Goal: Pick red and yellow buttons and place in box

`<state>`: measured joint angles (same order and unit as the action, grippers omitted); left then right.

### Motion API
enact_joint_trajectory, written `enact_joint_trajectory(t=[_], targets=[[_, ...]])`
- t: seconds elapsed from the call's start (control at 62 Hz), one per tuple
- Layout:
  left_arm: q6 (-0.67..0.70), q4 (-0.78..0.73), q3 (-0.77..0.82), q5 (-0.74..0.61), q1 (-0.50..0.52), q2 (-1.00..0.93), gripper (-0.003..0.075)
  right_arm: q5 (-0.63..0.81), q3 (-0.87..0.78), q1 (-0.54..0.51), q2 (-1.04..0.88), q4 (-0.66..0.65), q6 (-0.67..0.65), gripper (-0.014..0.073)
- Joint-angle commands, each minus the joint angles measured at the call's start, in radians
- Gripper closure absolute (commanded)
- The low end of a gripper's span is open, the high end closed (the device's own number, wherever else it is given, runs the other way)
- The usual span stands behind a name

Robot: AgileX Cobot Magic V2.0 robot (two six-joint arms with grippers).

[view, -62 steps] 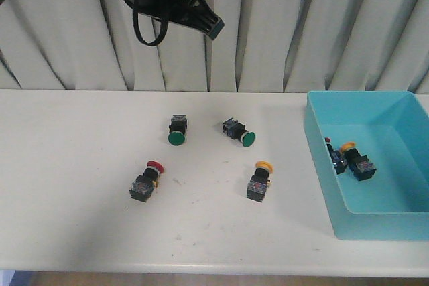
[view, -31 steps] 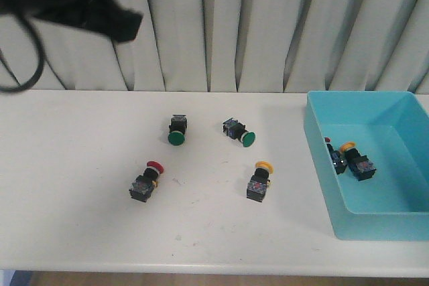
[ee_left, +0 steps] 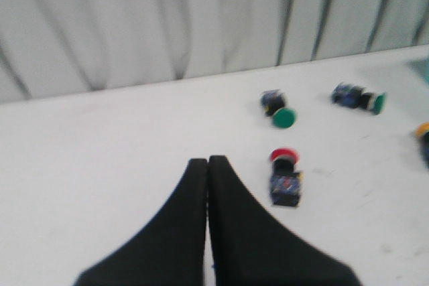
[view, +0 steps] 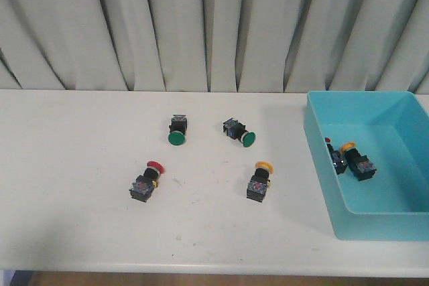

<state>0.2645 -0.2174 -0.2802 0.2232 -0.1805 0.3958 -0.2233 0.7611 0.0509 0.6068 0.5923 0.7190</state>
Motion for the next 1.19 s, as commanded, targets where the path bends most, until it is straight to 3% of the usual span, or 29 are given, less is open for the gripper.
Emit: enact_joint_trajectory(t=[0.0,0.323,0.5,1.178], targets=[[-0.031,0.056,0.089,-0.131,0.080,-0.066,0.0723,0.065,0.027,0.001,0.000,0.014,0.008,0.0600],[-0.032,0.059,0.325,-0.259,0.229,-0.260,0.0723,0.065,0.027,0.001,0.000,0.014,0.008,0.0600],[-0.033,0.057,0.357,-0.171,0.302,-0.421,0.0723,0.065,0.027,0.001,0.000,0.014,0.008,0.0600],[-0.146,0.039,0.357,-0.168,0.300,-0.423,0.0723,0.068,0.027,0.001,0.000,0.014,0.009,0.0599]])
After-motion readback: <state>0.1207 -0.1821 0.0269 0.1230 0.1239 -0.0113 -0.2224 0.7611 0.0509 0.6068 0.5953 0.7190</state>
